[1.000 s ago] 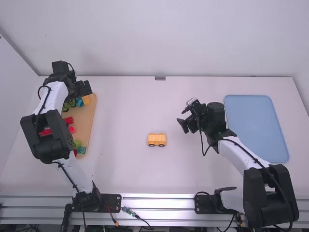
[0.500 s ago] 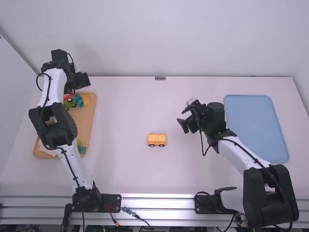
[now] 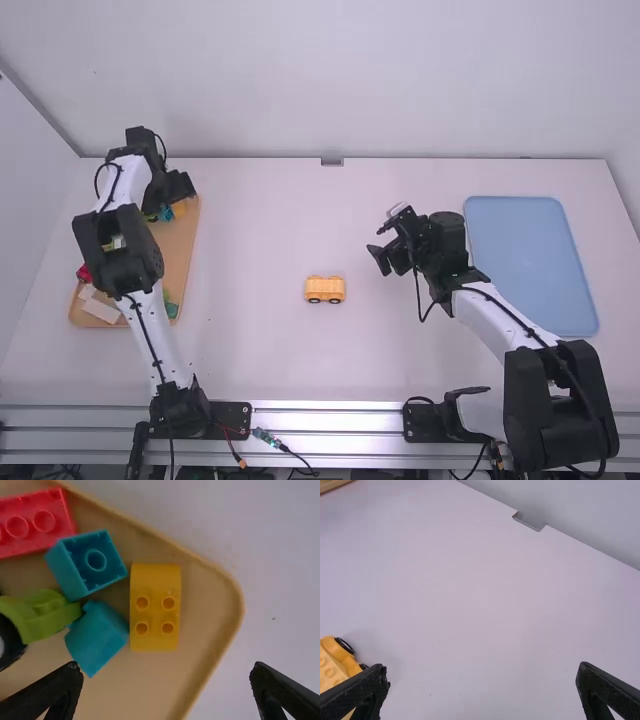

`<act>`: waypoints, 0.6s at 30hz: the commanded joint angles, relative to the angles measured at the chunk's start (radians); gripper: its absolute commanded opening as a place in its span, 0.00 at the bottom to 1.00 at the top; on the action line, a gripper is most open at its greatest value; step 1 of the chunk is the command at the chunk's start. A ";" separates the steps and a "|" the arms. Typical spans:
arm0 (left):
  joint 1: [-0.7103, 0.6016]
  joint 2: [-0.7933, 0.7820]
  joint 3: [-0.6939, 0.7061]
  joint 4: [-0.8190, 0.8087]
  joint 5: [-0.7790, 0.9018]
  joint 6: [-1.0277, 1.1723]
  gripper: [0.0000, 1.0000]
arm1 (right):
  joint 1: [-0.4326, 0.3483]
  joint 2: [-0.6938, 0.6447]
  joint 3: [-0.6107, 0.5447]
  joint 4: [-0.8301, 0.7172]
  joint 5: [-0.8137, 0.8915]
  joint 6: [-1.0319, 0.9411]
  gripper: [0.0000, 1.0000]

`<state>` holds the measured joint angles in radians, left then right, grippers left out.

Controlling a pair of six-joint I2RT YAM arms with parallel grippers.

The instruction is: Assemble lego blocks to make yellow taxi

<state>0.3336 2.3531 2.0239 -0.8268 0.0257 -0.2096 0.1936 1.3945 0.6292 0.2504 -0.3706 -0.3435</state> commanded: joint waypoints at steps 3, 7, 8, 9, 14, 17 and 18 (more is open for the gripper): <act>0.002 -0.006 -0.082 0.067 0.060 0.031 0.86 | 0.002 -0.024 0.027 -0.002 0.006 0.007 0.99; 0.001 -0.006 -0.092 0.082 0.079 0.057 0.84 | 0.002 -0.024 0.027 -0.002 0.005 0.006 0.99; 0.000 -0.006 -0.092 0.082 0.079 0.057 0.84 | 0.002 -0.024 0.027 -0.002 0.005 0.007 0.99; -0.005 -0.006 -0.084 0.076 0.079 0.054 0.84 | 0.003 -0.024 0.027 -0.002 0.006 0.006 0.99; -0.006 -0.006 -0.058 0.057 0.088 0.058 0.82 | 0.002 -0.024 0.027 -0.001 0.005 0.006 0.99; -0.006 -0.006 -0.039 0.039 0.097 0.076 0.81 | 0.003 -0.024 0.027 -0.001 0.006 0.006 0.99; -0.006 -0.006 -0.036 0.036 0.097 0.076 0.81 | 0.003 -0.024 0.027 -0.001 0.005 0.006 0.99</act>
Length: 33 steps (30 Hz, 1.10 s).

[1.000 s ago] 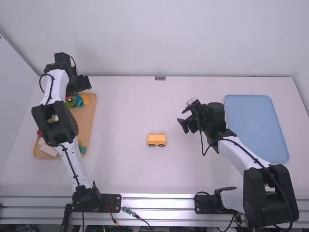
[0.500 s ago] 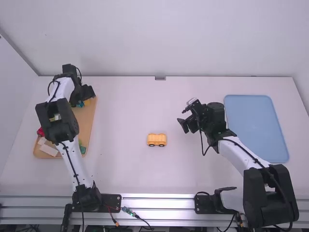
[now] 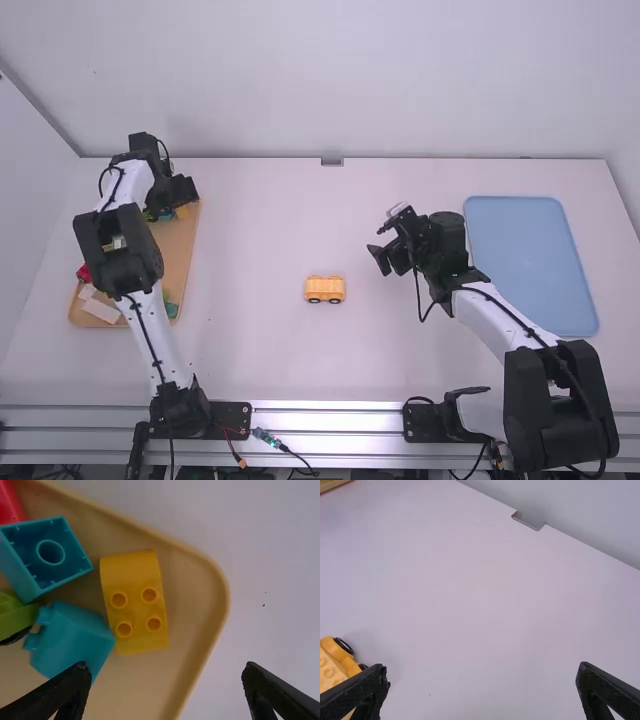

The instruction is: Assemble lego blocks to make yellow taxi

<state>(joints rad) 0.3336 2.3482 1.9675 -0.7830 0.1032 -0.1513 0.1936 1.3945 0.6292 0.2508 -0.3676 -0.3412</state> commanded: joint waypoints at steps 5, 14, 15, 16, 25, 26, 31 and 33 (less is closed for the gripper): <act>-0.006 -0.001 0.025 -0.008 0.020 0.017 0.84 | 0.002 -0.024 0.027 -0.002 0.003 0.004 0.99; -0.006 -0.001 -0.027 0.055 0.020 0.021 0.84 | 0.002 -0.024 0.027 -0.003 0.003 0.004 0.99; -0.006 -0.001 -0.042 0.070 0.020 0.016 0.84 | 0.003 -0.024 0.027 -0.003 0.002 0.005 0.99; -0.006 -0.001 -0.045 0.072 0.019 0.015 0.83 | 0.003 -0.024 0.027 -0.003 0.002 0.005 0.99; -0.006 -0.001 -0.062 0.094 -0.029 -0.033 0.69 | 0.002 -0.024 0.027 -0.005 0.002 0.002 0.99; -0.006 -0.001 -0.062 0.093 -0.045 -0.040 0.68 | 0.002 -0.024 0.027 -0.005 0.002 0.001 0.99; -0.006 -0.001 -0.062 0.095 -0.045 -0.028 0.67 | 0.003 -0.024 0.027 -0.004 0.002 0.002 0.99; -0.006 -0.001 -0.062 0.094 -0.047 -0.028 0.67 | 0.003 -0.024 0.027 -0.005 0.003 0.001 0.99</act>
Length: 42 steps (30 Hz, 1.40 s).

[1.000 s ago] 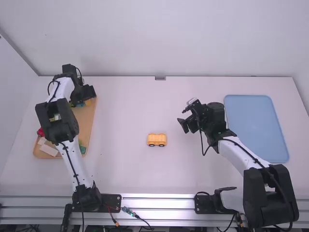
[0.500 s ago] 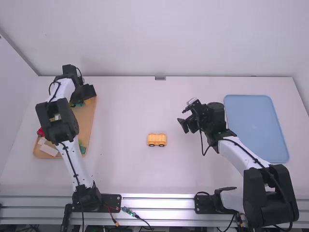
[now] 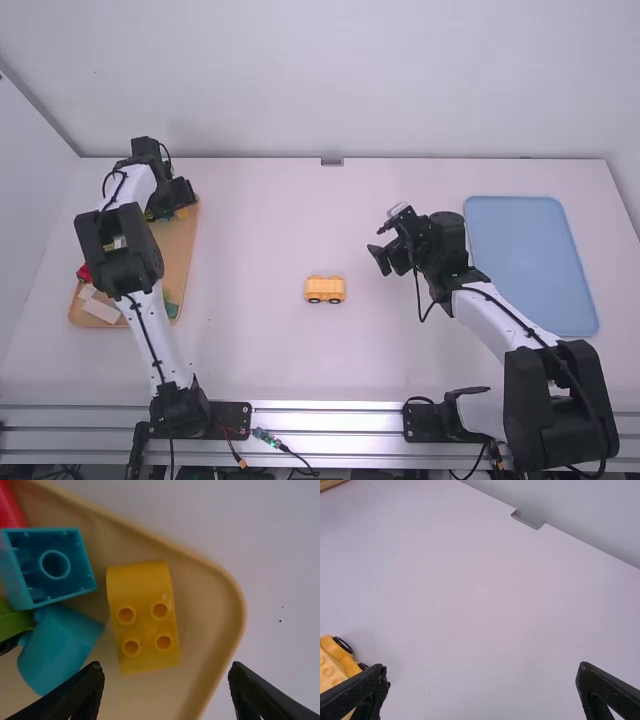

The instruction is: Assemble lego blocks to make yellow taxi

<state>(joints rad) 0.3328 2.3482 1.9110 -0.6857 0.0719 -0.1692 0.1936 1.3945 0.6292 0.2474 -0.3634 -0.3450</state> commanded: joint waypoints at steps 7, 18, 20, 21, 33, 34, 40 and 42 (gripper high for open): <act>-0.005 -0.001 -0.026 0.039 -0.044 -0.017 0.64 | 0.002 -0.024 0.027 -0.002 -0.002 0.005 0.99; -0.006 -0.001 -0.086 0.102 -0.040 -0.014 0.60 | 0.002 -0.024 0.027 -0.002 -0.002 0.008 0.99; -0.006 -0.001 -0.086 0.110 -0.039 -0.014 0.59 | 0.002 -0.024 0.027 -0.003 -0.002 0.008 0.99; -0.006 -0.001 -0.086 0.115 -0.039 -0.014 0.59 | 0.003 -0.024 0.027 -0.003 -0.002 0.008 0.99; -0.006 -0.001 -0.149 0.211 -0.036 -0.017 0.57 | 0.003 -0.024 0.027 -0.024 -0.002 0.005 0.99; -0.006 -0.001 -0.150 0.215 -0.036 -0.017 0.55 | 0.002 -0.024 0.027 -0.024 -0.002 0.004 0.99; -0.005 -0.001 -0.151 0.221 -0.036 -0.018 0.51 | 0.002 -0.024 0.027 -0.024 -0.002 0.005 0.99; -0.006 -0.001 -0.151 0.221 -0.036 -0.017 0.48 | 0.002 -0.024 0.027 -0.024 -0.002 0.005 0.99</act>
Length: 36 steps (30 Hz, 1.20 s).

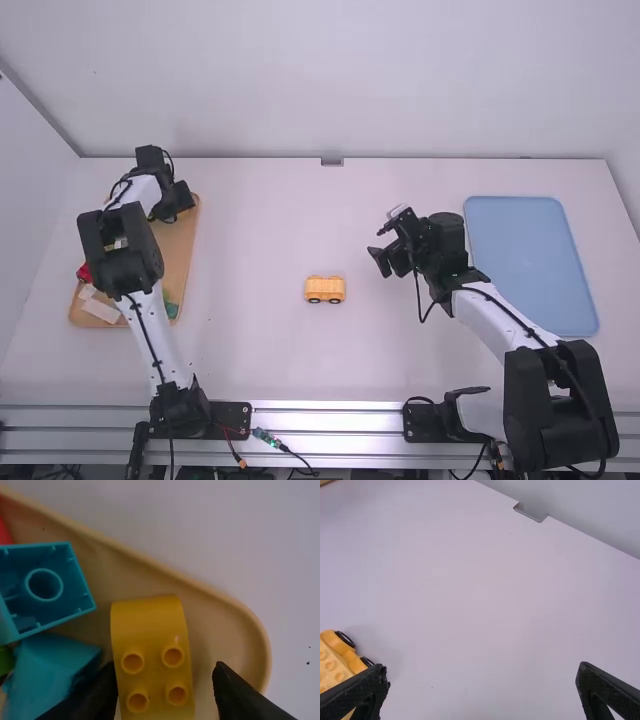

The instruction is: Assemble lego blocks to make yellow taxi

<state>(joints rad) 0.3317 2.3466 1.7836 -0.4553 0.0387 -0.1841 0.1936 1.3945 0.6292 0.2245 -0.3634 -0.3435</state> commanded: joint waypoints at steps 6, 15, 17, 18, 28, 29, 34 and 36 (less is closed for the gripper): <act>-0.005 0.001 -0.023 -0.009 -0.006 -0.003 0.41 | 0.002 -0.024 0.027 -0.004 -0.002 0.003 0.99; -0.004 0.001 -0.023 -0.009 -0.006 -0.003 0.36 | 0.002 -0.024 0.027 -0.005 -0.002 0.003 0.98; -0.004 0.001 -0.023 -0.009 -0.006 -0.003 0.36 | 0.002 -0.024 0.027 -0.005 -0.002 0.003 0.99; -0.005 0.001 -0.023 -0.008 -0.006 -0.003 0.35 | 0.002 -0.024 0.027 -0.005 -0.002 0.003 0.99; -0.005 0.000 -0.010 -0.016 -0.006 -0.002 0.18 | 0.003 -0.024 0.027 -0.013 -0.002 0.003 0.99; -0.005 -0.002 -0.002 -0.027 -0.006 -0.003 0.15 | 0.002 -0.024 0.027 -0.013 -0.002 0.003 0.99; -0.005 -0.006 0.070 -0.111 -0.006 -0.003 0.02 | 0.002 -0.024 0.027 -0.013 -0.001 -0.004 0.99; -0.005 -0.012 0.103 -0.151 -0.006 -0.001 0.02 | 0.002 -0.024 0.027 -0.011 -0.002 -0.005 0.99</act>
<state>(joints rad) 0.3317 2.3466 1.8351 -0.5808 0.0395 -0.1848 0.1936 1.3945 0.6292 0.2134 -0.3637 -0.3470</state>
